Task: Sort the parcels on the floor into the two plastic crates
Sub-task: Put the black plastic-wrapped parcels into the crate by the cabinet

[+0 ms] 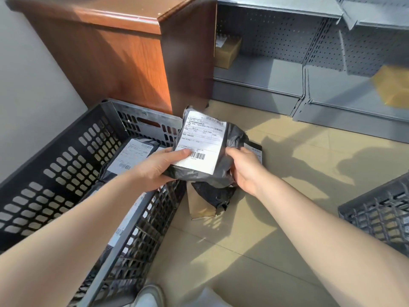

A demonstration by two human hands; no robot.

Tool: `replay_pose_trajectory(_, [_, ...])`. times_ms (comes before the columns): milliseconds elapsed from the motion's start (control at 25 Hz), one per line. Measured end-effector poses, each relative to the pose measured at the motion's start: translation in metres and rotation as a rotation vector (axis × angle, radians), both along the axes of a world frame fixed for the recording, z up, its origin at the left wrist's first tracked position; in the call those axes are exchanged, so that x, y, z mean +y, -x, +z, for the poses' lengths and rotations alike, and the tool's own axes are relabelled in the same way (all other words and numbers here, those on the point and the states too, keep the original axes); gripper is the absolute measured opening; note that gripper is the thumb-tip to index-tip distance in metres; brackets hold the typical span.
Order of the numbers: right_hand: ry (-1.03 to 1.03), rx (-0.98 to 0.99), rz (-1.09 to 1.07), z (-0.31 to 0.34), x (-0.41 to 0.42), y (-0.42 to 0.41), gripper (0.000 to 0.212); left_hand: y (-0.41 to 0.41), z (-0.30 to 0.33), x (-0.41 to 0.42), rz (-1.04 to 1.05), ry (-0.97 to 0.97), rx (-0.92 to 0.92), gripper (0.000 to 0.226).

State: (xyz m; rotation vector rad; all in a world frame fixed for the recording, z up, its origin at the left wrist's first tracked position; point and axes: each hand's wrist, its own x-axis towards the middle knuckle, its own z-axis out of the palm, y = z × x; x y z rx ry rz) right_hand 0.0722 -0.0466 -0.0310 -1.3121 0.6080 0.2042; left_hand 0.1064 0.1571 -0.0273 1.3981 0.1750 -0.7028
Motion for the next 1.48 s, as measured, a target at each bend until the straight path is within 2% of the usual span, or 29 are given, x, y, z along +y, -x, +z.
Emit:
replay_pose_trajectory(120, [0.123, -0.037, 0.073, 0.001, 0.024, -0.011, 0.032, -0.011, 0.007, 0.024, 0.053, -0.031, -0.053, 0.047])
replay_pose_trajectory(240, [0.157, -0.096, 0.127, 0.009, 0.045, -0.013, 0.020, -0.022, 0.016, 0.058, 0.110, -0.062, -0.103, 0.039])
replay_pose_trajectory(360, [0.295, -0.176, 0.236, 0.009, 0.066, -0.010, 0.014, -0.029, 0.019, 0.102, 0.207, -0.101, -0.095, 0.047])
replay_pose_trajectory(480, [0.476, -0.282, 0.420, 0.005, 0.086, -0.004, 0.037, -0.031, 0.013, 0.139, 0.289, -0.137, -0.064, 0.031])
replay_pose_trajectory(520, [0.529, -0.310, 0.473, 0.003, 0.092, -0.002, 0.041, -0.031, 0.009, 0.149, 0.311, -0.148, -0.057, 0.027])
replay_pose_trajectory(680, [0.728, -0.355, 0.658, -0.011, 0.105, -0.001, 0.047, -0.029, -0.013, 0.177, 0.299, -0.220, -0.014, 0.039])
replay_pose_trajectory(800, [0.834, -0.381, 0.754, -0.021, 0.109, -0.002, 0.051, -0.030, -0.037, 0.176, 0.276, -0.260, 0.039, 0.025])
replay_pose_trajectory(880, [0.872, -0.397, 0.764, -0.027, 0.110, -0.001, 0.052, -0.030, -0.051, 0.167, 0.264, -0.272, 0.055, 0.020])
replay_pose_trajectory(1120, [0.922, -0.457, 0.722, -0.039, 0.112, 0.003, 0.052, -0.044, -0.077, 0.142, 0.195, -0.245, 0.047, 0.041])
replay_pose_trajectory(1240, [0.934, -0.493, 0.694, -0.046, 0.114, 0.004, 0.051, -0.053, -0.085, 0.127, 0.191, -0.259, 0.006, 0.028])
replay_pose_trajectory(1480, [0.931, -0.527, 0.676, -0.052, 0.112, 0.003, 0.051, -0.062, -0.101, 0.103, 0.122, -0.337, -0.022, 0.028])
